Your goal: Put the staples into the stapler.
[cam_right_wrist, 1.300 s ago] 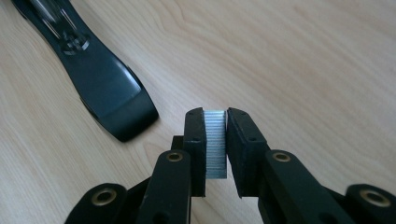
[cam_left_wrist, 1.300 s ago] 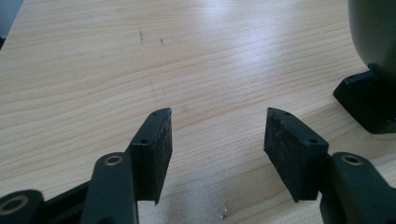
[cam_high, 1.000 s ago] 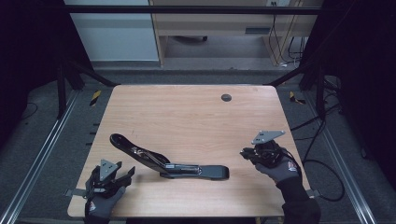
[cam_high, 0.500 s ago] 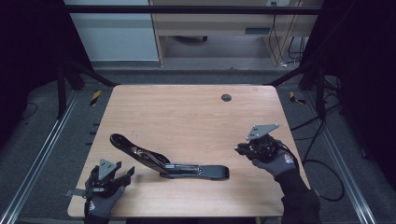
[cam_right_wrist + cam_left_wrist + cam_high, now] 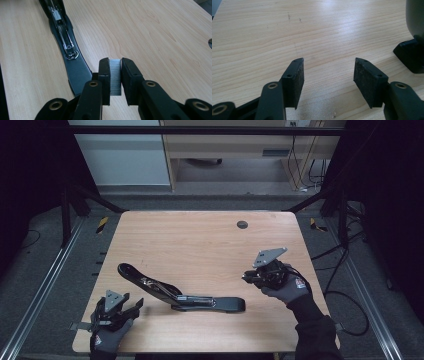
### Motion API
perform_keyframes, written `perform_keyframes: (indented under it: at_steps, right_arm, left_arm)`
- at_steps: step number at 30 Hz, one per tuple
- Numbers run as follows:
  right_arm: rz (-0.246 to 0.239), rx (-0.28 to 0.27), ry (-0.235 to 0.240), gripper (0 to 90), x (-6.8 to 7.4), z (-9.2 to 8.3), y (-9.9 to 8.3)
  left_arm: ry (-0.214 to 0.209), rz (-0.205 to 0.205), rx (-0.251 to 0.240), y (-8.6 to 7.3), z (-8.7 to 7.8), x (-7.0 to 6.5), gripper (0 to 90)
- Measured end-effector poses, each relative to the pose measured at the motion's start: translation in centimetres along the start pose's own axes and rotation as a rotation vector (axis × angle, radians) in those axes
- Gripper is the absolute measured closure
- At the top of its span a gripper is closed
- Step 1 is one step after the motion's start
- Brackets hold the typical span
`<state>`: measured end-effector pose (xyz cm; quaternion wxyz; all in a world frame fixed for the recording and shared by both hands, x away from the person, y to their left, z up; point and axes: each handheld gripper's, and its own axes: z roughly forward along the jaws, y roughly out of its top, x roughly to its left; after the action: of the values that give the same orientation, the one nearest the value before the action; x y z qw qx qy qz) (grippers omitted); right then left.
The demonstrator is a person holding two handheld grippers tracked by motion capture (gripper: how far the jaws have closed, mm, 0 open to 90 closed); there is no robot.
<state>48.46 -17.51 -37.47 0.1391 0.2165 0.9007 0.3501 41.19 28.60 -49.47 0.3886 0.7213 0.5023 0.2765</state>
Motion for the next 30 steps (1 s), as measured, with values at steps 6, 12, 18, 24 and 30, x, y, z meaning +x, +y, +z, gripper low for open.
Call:
perform_keyframes:
  at_steps: [6,12,18,24,30]
  right_arm:
    - [-0.023,-0.001,0.020,78.1,0.2,0.4,0.9]
    - [-0.048,0.000,0.033,78.1,0.4,0.8,1.7]
    - [-0.061,-0.010,0.053,78.1,0.5,1.2,2.6]
    - [-0.089,-0.008,0.070,78.1,0.8,1.6,3.5]
    - [-0.109,-0.006,0.094,78.1,1.1,2.0,4.0]
  left_arm:
    - [0.000,0.002,0.002,0.0,0.0,0.0,41.1]
    - [0.001,0.003,0.003,0.0,0.0,0.0,41.1]
    - [0.001,0.003,0.001,0.0,0.0,0.1,41.1]
    - [0.003,0.000,0.002,0.0,0.0,0.1,41.1]
    - [-0.001,0.000,0.003,0.0,0.1,0.1,41.1]
